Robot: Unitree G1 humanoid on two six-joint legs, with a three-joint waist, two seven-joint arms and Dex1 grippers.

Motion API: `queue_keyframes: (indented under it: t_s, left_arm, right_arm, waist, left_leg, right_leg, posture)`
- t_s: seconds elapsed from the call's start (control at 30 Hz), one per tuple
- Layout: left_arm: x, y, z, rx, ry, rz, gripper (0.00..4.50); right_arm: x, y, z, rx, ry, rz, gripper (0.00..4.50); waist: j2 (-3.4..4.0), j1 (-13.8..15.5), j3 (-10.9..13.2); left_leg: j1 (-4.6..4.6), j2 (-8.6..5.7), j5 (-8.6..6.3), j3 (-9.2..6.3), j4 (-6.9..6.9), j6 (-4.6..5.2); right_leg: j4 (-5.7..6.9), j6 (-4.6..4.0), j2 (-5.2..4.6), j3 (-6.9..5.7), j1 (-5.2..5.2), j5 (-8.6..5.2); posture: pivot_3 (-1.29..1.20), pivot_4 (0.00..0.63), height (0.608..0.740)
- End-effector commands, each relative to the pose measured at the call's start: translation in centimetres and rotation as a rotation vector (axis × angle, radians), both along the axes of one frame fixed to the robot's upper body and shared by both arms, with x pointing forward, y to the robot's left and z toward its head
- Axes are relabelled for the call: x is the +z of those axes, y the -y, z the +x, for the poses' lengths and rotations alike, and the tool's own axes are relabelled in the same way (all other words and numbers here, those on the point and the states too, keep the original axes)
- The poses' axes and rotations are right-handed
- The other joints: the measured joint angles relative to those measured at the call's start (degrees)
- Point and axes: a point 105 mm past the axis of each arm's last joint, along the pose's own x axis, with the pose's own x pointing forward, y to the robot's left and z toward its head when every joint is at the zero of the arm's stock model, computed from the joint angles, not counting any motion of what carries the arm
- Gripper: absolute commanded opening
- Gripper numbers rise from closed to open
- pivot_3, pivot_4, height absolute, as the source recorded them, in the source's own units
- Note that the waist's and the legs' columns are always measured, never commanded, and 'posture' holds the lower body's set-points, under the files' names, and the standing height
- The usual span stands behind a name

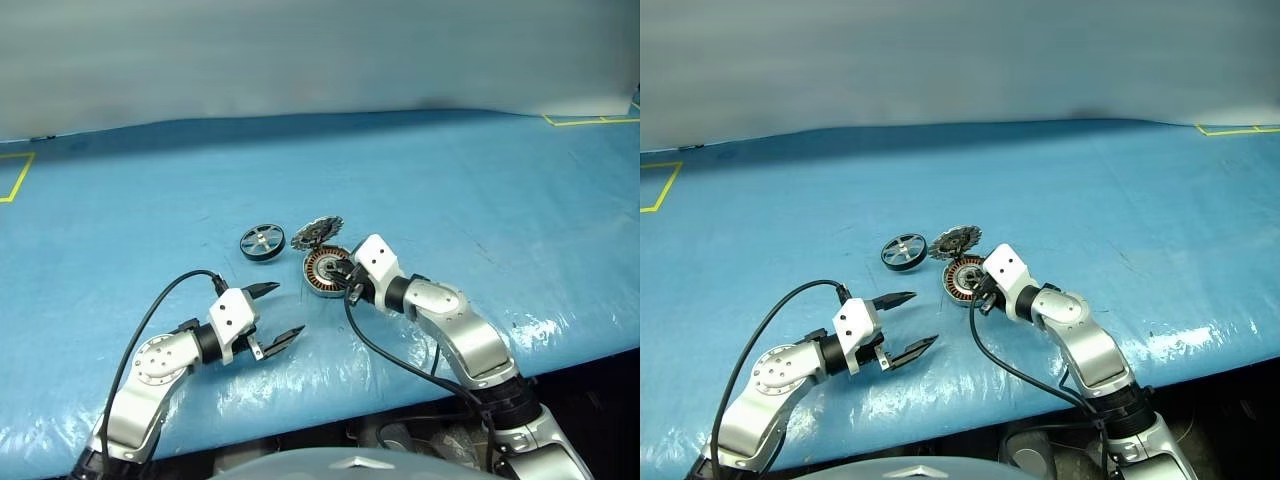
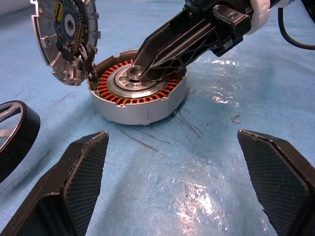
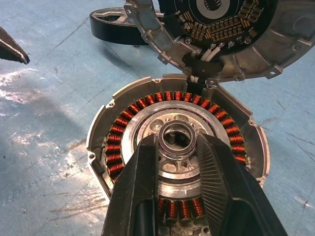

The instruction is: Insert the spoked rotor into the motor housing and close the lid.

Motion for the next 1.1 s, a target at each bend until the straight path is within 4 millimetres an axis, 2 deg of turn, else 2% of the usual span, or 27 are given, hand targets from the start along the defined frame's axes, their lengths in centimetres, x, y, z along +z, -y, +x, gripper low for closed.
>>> queue_keyframes:
  t_s: [0.03,0.1,0.3,0.7,0.8,1.0,1.1]
  left_arm:
    - [0.5,0.4,0.0,-0.014,0.033,-0.005,4.50]
    - [0.5,0.5,0.0,-0.016,0.032,-0.008,4.50]
    - [0.4,0.5,0.0,-0.012,0.034,-0.006,4.50]
    - [0.3,0.4,0.0,-0.027,0.032,0.004,4.50]
    - [0.2,0.4,0.0,-0.032,0.032,0.006,4.50]
    - [0.2,0.5,0.0,-0.039,0.033,0.007,4.50]
    - [0.2,0.5,0.0,-0.039,0.033,0.008,4.50]
  right_arm:
    - [0.1,0.0,0.0,0.008,0.006,-0.008,0.76]
    - [0.1,-0.1,0.0,0.017,0.005,-0.006,0.76]
    - [0.0,-0.6,-0.5,0.055,-0.006,0.011,2.72]
    - [3.6,-0.4,-0.1,0.041,0.119,0.129,2.72]
    - [3.3,-0.4,-0.1,0.039,0.122,0.122,2.11]
    - [2.2,-0.8,-0.3,0.046,0.102,0.084,0.09]
    - [2.1,-1.1,-0.3,0.052,0.086,0.090,0.04]
  waist:
    - [0.00,0.0,0.0]
    - [0.00,0.0,0.0]
    - [0.00,0.0,0.0]
    - [0.00,0.0,0.0]
    - [0.01,0.0,0.0]
    - [0.01,0.0,0.0]
    - [0.01,0.0,0.0]
  left_leg:
    - [0.00,0.00,0.00,0.00,0.00,0.00]
    - [0.00,0.00,0.00,0.00,0.00,0.00]
    - [0.00,0.00,0.00,0.00,0.00,0.00]
    - [0.00,0.00,-0.01,0.00,0.00,0.01]
    - [0.00,0.00,-0.05,0.00,0.00,0.08]
    - [0.00,0.00,0.01,0.00,0.00,-0.02]
    - [0.00,0.00,0.01,0.01,0.00,-0.01]
  right_leg:
    - [0.00,0.00,0.00,0.00,0.00,0.00]
    - [0.00,0.00,0.00,0.00,0.00,0.00]
    - [0.00,0.00,0.00,0.00,0.00,0.00]
    - [0.00,0.01,0.00,0.00,0.00,0.01]
    - [0.00,0.01,0.00,0.00,0.00,0.00]
    - [0.00,0.01,0.00,0.00,-0.01,0.00]
    - [0.00,0.00,0.00,0.00,-0.01,0.00]
  posture:
    - [0.00,0.150,0.740]
    - [0.00,0.150,0.740]
    - [0.00,0.150,0.740]
    - [0.00,0.150,0.740]
    - [0.00,0.150,0.740]
    - [0.00,0.150,0.740]
    - [0.00,0.150,0.740]
